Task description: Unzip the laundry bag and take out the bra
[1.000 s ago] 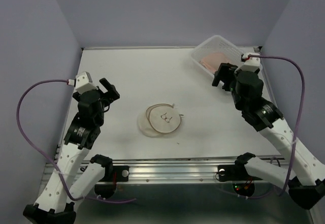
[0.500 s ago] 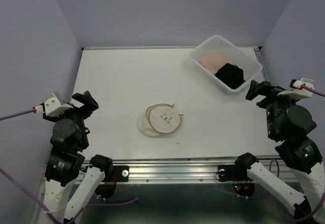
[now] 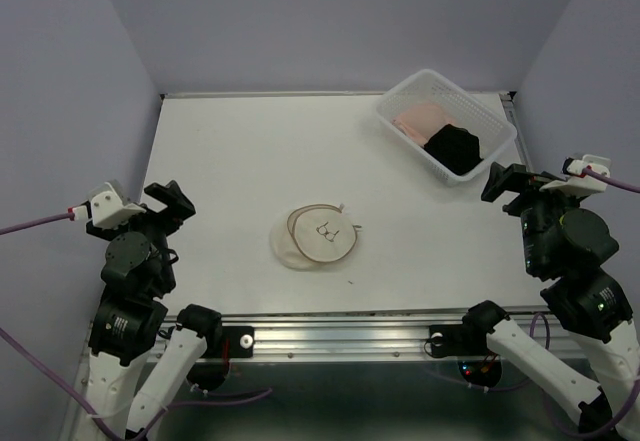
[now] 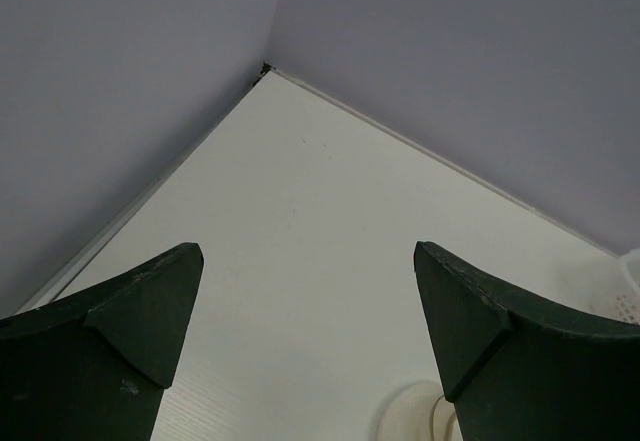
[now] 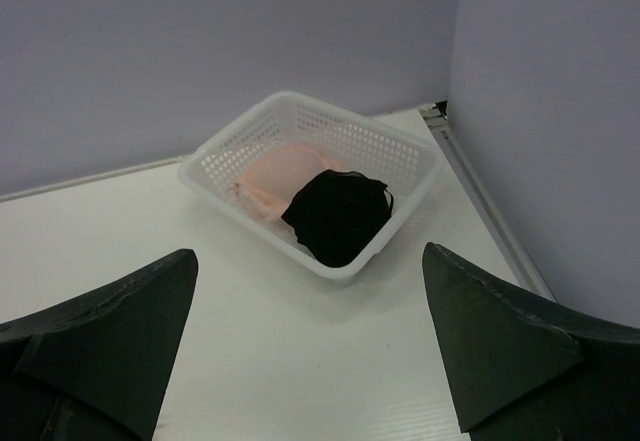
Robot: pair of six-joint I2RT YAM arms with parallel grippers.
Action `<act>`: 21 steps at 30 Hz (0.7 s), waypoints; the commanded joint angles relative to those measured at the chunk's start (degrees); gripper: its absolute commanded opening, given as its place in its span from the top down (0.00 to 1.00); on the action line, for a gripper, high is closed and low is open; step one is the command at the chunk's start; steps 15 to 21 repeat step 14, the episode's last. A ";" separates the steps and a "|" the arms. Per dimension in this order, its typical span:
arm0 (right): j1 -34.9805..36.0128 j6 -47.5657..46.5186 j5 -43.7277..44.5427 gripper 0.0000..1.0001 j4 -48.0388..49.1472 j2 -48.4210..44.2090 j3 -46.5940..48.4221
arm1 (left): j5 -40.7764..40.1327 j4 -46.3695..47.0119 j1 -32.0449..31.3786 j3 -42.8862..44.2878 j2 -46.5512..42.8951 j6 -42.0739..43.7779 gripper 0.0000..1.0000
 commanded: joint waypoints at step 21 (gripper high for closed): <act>0.16 -2.40 -1.04 0.00 2.43 -2.09 -0.78 | 3.14 3.64 0.22 0.19 3.57 -0.80 0.01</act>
